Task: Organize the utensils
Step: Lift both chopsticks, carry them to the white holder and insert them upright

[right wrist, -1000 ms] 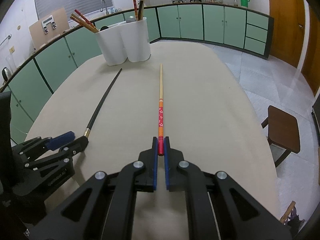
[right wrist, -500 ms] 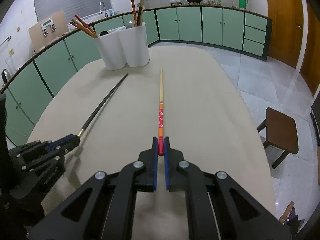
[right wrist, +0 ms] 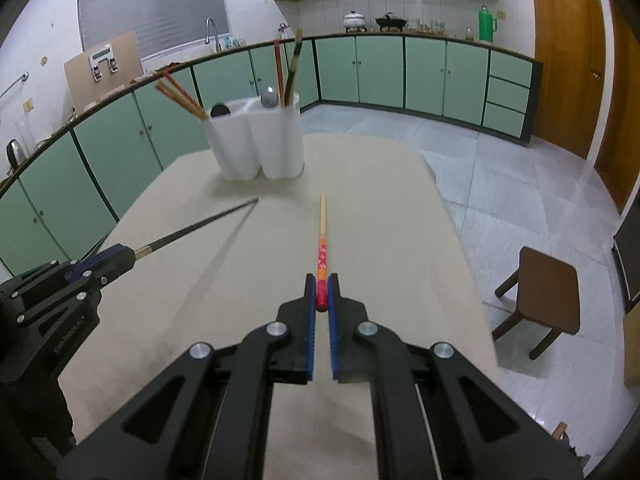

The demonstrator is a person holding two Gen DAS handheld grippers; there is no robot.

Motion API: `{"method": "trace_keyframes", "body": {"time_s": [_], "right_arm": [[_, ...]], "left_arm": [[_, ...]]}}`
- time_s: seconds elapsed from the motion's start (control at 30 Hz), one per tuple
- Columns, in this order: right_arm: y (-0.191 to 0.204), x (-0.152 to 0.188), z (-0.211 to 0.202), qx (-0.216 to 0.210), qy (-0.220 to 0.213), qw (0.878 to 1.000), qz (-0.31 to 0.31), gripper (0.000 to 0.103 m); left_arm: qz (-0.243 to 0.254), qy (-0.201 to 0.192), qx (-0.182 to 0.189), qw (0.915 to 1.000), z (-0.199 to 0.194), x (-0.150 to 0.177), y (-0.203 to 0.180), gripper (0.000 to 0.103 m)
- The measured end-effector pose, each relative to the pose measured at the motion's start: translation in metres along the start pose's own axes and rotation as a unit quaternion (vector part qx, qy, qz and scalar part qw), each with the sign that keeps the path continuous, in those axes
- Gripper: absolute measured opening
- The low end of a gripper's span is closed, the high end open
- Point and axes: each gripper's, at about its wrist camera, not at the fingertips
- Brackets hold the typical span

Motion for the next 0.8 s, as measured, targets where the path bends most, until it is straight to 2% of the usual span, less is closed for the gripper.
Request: {"method": "trace_keyframes", "body": {"time_s": [0.23, 0.5, 0.8], "right_arm": [[0.007, -0.045, -0.014, -0.009, -0.015, 1.000, -0.026, 0.005], [0.021, -0.099, -0.023, -0.041, -0.024, 0.998, -0.048, 0.005], [0.035, -0.146, -0.028, -0.085, -0.029, 0.994, -0.069, 0.005]], "left_arm": [[-0.011, -0.053, 0.005, 0.9985, -0.015, -0.047, 0.017, 0.007], [-0.006, -0.099, 0.013, 0.9950, -0.022, -0.097, 0.025, 0.007], [0.003, -0.116, 0.035, 0.9926, -0.022, -0.126, 0.022, 0.006]]}}
Point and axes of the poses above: each gripper's, at about its wrist camera, not at the fingertips, and z roughly the way its jaws point, y to its left, x to its underside, and after that the axes turned 15 degrees about -x, right-handed
